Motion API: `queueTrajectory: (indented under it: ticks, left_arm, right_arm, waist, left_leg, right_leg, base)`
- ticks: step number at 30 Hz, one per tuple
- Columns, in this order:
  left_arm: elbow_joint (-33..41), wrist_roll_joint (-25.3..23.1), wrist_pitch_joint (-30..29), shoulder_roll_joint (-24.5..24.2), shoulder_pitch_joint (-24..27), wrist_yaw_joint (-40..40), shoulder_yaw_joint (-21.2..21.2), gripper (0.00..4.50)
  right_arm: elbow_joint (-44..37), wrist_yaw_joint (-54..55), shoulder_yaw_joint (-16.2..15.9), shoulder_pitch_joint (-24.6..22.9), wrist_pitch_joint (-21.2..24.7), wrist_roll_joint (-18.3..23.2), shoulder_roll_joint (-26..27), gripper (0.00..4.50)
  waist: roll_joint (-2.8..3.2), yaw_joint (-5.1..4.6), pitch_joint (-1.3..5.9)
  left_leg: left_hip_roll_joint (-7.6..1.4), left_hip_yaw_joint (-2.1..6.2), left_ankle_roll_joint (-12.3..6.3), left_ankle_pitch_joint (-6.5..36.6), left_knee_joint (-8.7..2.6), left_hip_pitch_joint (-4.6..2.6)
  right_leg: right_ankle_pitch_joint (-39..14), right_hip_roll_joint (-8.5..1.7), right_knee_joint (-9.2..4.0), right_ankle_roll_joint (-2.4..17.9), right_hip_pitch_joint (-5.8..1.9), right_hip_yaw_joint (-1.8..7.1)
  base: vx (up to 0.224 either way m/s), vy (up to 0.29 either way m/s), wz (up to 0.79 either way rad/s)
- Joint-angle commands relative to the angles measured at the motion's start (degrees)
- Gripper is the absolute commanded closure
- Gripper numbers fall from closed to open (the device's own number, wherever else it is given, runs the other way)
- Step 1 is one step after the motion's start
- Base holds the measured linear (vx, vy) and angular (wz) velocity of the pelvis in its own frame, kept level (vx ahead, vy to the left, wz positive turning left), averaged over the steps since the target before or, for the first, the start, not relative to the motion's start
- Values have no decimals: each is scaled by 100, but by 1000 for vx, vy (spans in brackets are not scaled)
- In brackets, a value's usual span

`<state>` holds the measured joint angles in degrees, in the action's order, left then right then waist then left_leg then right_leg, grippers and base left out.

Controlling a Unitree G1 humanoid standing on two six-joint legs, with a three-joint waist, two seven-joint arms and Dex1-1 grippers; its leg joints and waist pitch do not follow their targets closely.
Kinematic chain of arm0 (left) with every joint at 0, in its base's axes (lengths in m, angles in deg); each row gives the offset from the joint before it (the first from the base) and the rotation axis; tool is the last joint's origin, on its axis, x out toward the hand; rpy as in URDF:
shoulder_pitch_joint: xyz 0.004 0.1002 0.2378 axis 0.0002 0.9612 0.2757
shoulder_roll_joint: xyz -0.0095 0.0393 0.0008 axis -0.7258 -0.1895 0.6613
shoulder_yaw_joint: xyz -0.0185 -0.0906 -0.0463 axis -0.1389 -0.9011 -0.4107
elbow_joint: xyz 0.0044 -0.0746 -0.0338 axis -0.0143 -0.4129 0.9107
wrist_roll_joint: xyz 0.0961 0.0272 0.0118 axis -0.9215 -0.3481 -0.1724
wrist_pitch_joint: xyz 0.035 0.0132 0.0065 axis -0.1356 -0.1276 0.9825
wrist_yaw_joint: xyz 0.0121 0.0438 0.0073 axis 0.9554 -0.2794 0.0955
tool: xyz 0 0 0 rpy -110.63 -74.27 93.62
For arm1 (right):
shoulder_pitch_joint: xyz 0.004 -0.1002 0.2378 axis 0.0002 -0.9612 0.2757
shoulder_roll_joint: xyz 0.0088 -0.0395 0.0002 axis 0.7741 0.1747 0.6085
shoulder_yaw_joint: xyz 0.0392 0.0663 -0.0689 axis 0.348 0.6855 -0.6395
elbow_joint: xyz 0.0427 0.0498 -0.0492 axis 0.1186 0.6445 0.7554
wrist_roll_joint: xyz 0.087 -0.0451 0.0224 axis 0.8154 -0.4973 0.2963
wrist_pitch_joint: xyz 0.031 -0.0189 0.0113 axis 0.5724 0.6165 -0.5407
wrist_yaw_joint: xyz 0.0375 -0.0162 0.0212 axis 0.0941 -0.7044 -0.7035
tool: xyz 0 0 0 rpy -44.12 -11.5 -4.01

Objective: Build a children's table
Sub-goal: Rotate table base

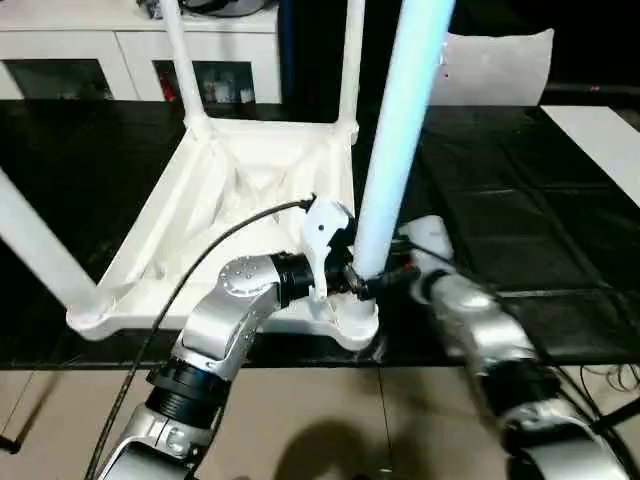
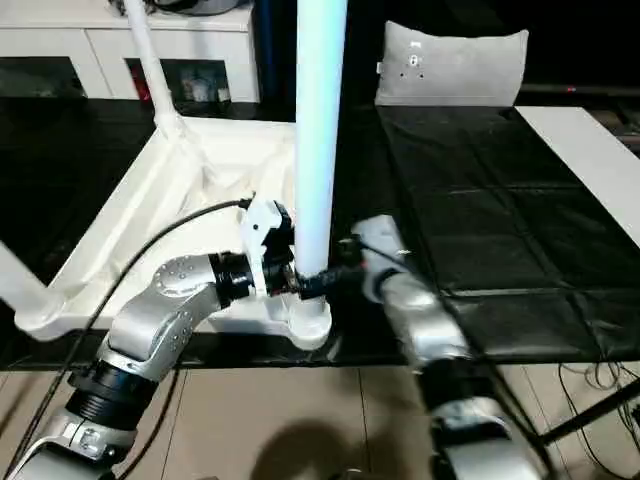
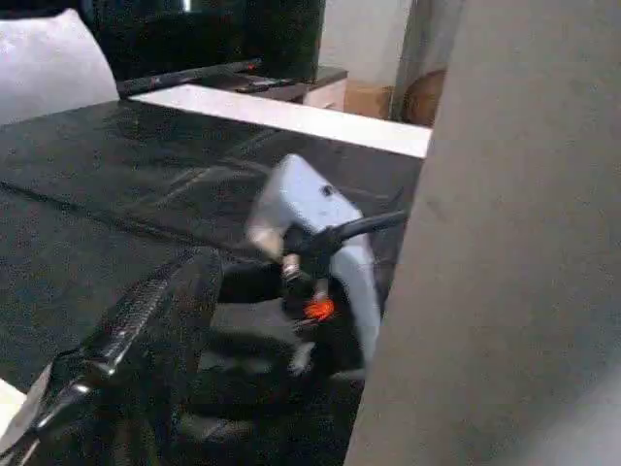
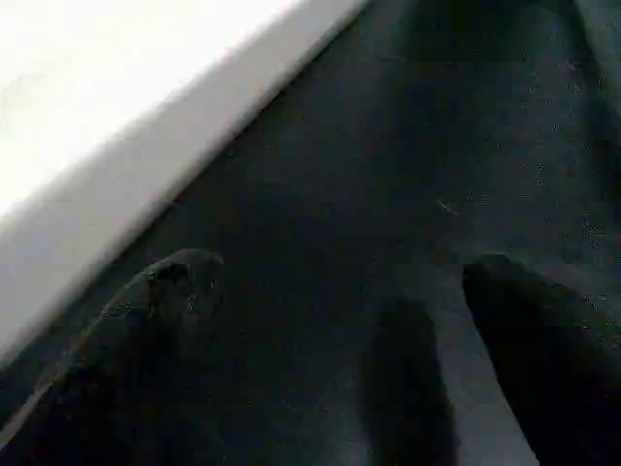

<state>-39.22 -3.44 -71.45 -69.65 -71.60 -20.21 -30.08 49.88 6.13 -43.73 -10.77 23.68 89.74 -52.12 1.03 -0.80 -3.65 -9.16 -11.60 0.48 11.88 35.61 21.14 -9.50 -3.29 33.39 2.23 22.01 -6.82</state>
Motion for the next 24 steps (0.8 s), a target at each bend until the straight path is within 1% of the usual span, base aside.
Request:
queueTrajectory:
  ticks: [1, 3, 5, 6, 7, 8, 9, 10, 11, 12, 13, 14, 15, 16, 17, 18, 19, 20, 21, 22, 23, 24]
  left_arm:
    - [67, -61, 41, -12, 64, -54, -88, 4]
    - [192, -43, -67, -195, 205, 138, 33, 4]
    - [256, -38, -119, -400, 316, 342, 124, 4]
    - [322, -29, -169, -665, 436, 600, 195, 4]
    - [370, -7, -192, -926, 542, 884, 246, 4]
    - [378, -2, -195, -995, 567, 963, 257, 4]
    - [368, 2, -188, -1084, 582, 1075, 269, 4]
    - [324, -49, -132, -1203, 587, 1186, 290, 4]
    - [267, -110, -71, -1337, 586, 1305, 316, 20]
    - [107, -254, 64, -1530, 543, 1450, 362, 31]
    - [-4, -355, 156, -1652, 512, 1537, 393, 31]
    - [-138, -466, 298, -1777, 455, 1650, 450, 31]
    - [-138, -466, 298, -1777, 455, 1650, 450, 42]
    - [-360, -631, 534, -1954, 326, 1804, 565, 49]
    - [-549, -709, 664, -2032, 180, 1921, 639, 61]
    - [-737, -768, 765, -2084, 29, 2021, 691, 69]
    - [-788, -782, 789, -2093, -10, 2048, 699, 69]
    - [-879, -821, 825, -2107, -98, 2122, 744, 84]
    - [-939, -847, 846, -2110, -154, 2164, 774, 84]
    - [-1058, -873, 829, -2111, -262, 2276, 821, 104]
    - [-1123, -886, 820, -2110, -319, 2337, 844, 113]
    - [-1223, -888, 823, -2082, -392, 2400, 852, 113]
  right_arm:
    - [-302, -172, 102, -128, 28, 148, -93, 0]
    - [-633, -359, 161, -317, 102, 247, -240, 0]
    - [-954, -575, 194, -482, 151, 368, -358, 0]
    - [-1359, -886, 189, -688, 201, 505, -518, 0]
    - [-1745, -1225, 162, -885, 230, 629, -690, 0]
    - [-1842, -1316, 154, -935, 242, 661, -736, 0]
    - [-1952, -1440, 143, -991, 268, 706, -797, 0]
    - [-2100, -1601, 130, -1066, 337, 775, -880, 0]
    - [-2255, -1771, 99, -1150, 375, 826, -981, 0]
    - [-2458, -2032, 36, -1283, 406, 869, -1173, 0]
    - [-2587, -2199, -8, -1371, 420, 891, -1302, 0]
    - [-2703, -2371, -42, -1456, 406, 913, -1437, 0]
    - [-2703, -2371, -42, -1456, 406, 913, -1437, 0]
    - [-2893, -2616, -30, -1580, 464, 999, -1613, 0]
    - [-3037, -2832, 11, -1666, 477, 1120, -1729, 0]
    - [-3193, -3030, 64, -1749, 533, 1271, -1830, 0]
    - [-3235, -3080, 78, -1770, 555, 1315, -1856, 0]
    - [-3284, -3191, 71, -1803, 523, 1346, -1916, 0]
    - [-3297, -3260, 65, -1815, 493, 1357, -1952, 0]
    - [-3386, -3435, 46, -1868, 555, 1421, -2042, 0]
    - [-3439, -3527, 35, -1899, 598, 1460, -2093, 0]
    - [-3503, -3634, 10, -1935, 645, 1507, -2157, 0]
  waist:
    - [-71, 40, 410]
    - [-76, 38, 404]
    - [-79, 35, 401]
    - [-73, 46, 400]
    - [-78, 63, 398]
    - [-71, 64, 388]
    - [-61, 63, 390]
    - [-45, 69, 385]
    - [-45, 83, 370]
    - [-51, 86, 368]
    - [-47, 132, 348]
    - [-52, 126, 340]
    - [-54, 142, 350]
    - [-56, 147, 339]
    - [-45, 168, 352]
    - [-50, 176, 350]
    - [-46, 221, 370]
    - [-38, 225, 368]
    - [-42, 240, 377]
    - [-42, 244, 376]
    - [-45, 254, 376]
    - [-67, 275, 381]
  left_leg:
    - [-474, 256, -267, 907, -397, -45]
    - [-479, 265, -299, 962, -406, -45]
    - [-475, 260, -303, 1017, -408, -64]
    - [-477, 269, -310, 1010, -413, -63]
    - [-498, 278, -339, 1009, -429, -58]
    - [-496, 281, -362, 1030, -440, -61]
    - [-502, 277, -368, 1040, -446, -78]
    - [-493, 278, -337, 1055, -447, -84]
    - [-489, 273, -303, 1166, -449, -103]
    - [-493, 269, -286, 1207, -447, -106]
    - [-485, 278, -267, 1330, -452, -126]
    - [-482, 282, -226, 1385, -462, -131]
    - [-478, 281, -193, 1390, -454, -136]
    - [-471, 283, -200, 1397, -457, -138]
    - [-474, 292, -202, 1393, -459, -138]
    - [-468, 288, -229, 1382, -462, -135]
    - [-482, 288, -251, 1340, -457, -155]
    - [-497, 307, -256, 1263, -477, -108]
    - [-505, 301, -250, 1251, -470, -123]
    - [-512, 302, -232, 1200, -468, -119]
    - [-501, 289, -246, 1195, -463, -122]
    - [-492, 275, -290, 1118, -447, -115]
  right_leg:
    - [-1834, -659, -429, 928, -288, 447]
    - [-1961, -649, -442, 875, -281, 437]
    - [-2098, -642, -460, 832, -258, 436]
    - [-2107, -646, -459, 809, -268, 437]
    - [-2089, -643, -437, 739, -266, 447]
    - [-2109, -631, -443, 712, -259, 445]
    - [-2087, -626, -440, 706, -241, 451]
    - [-2089, -619, -447, 757, -232, 442]
    - [-2216, -621, -471, 762, -216, 442]
    - [-2284, -634, -479, 764, -217, 448]
    - [-2539, -629, -525, 638, -211, 443]
    - [-2625, -634, -522, 619, -197, 443]
    - [-2703, -642, -534, 558, -202, 446]
    - [-2760, -645, -557, 536, -192, 446]
    - [-2765, -647, -548, 503, -206, 447]
    - [-2760, -640, -566, 479, -206, 445]
    - [-2656, -651, -547, 460, -207, 452]
    - [-2514, -661, -525, 526, -235, 437]
    - [-2457, -663, -522, 545, -225, 438]
    - [-2331, -682, -496, 644, -228, 448]
    - [-2324, -673, -507, 662, -229, 445]
    - [-2253, -683, -494, 706, -240, 455]
  base:
    - [0, 0, 0]
    - [0, 0, 0]
    - [0, 0, 0]
    - [0, 0, 0]
    - [0, 0, 0]
    - [0, 0, 0]
    - [0, 0, 0]
    - [0, 0, 0]
    - [0, 0, 0]
    - [0, 0, 0]
    - [0, 0, 0]
    - [0, 0, 0]
    - [0, 0, 0]
    - [0, 0, 0]
    - [0, 0, 0]
    - [0, 0, 0]
    - [0, 0, 0]
    - [0, 0, 0]
    - [0, 0, 0]
    - [0, 0, 0]
    - [0, 0, 0]
    - [0, 0, 0]
